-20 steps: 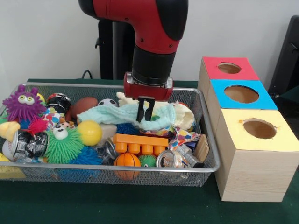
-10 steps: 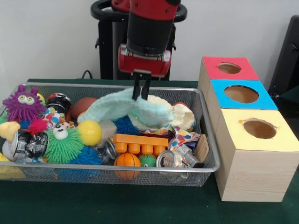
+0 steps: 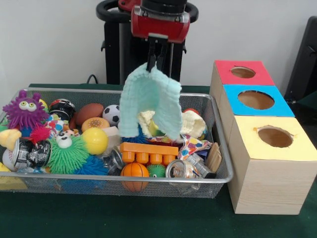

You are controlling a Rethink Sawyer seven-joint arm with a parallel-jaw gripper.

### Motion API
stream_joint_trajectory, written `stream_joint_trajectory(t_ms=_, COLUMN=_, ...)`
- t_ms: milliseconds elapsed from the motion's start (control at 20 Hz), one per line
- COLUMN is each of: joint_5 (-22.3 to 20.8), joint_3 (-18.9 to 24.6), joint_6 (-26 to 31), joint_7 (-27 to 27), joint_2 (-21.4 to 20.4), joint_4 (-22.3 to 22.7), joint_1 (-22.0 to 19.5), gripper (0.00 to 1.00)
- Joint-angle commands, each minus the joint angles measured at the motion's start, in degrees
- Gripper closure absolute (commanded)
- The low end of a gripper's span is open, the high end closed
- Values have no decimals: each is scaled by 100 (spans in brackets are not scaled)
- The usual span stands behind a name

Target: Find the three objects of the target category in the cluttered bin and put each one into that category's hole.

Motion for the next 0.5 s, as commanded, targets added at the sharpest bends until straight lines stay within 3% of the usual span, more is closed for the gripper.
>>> stream_joint_trajectory(t_ms=50, joint_5=178, joint_3=415, joint_6=-194, joint_7=171, joint_2=-1020, joint_4=1591, joint_1=-257, gripper=100)
stream_joint_trajectory(t_ms=250, joint_5=-77, joint_3=112, joint_6=87, joint_7=500, joint_2=-950, joint_4=1239, joint_1=20, gripper=100)
stream_joint_trajectory(t_ms=400, joint_5=-116, joint_3=41, joint_6=-119, joint_7=931, joint_2=-588, joint_4=982, joint_1=255, gripper=100)
stream_joint_trajectory(t_ms=500, joint_5=-67, joint_3=39, joint_6=86, joint_7=1130, joint_2=-233, joint_4=603, joint_1=445, gripper=100)
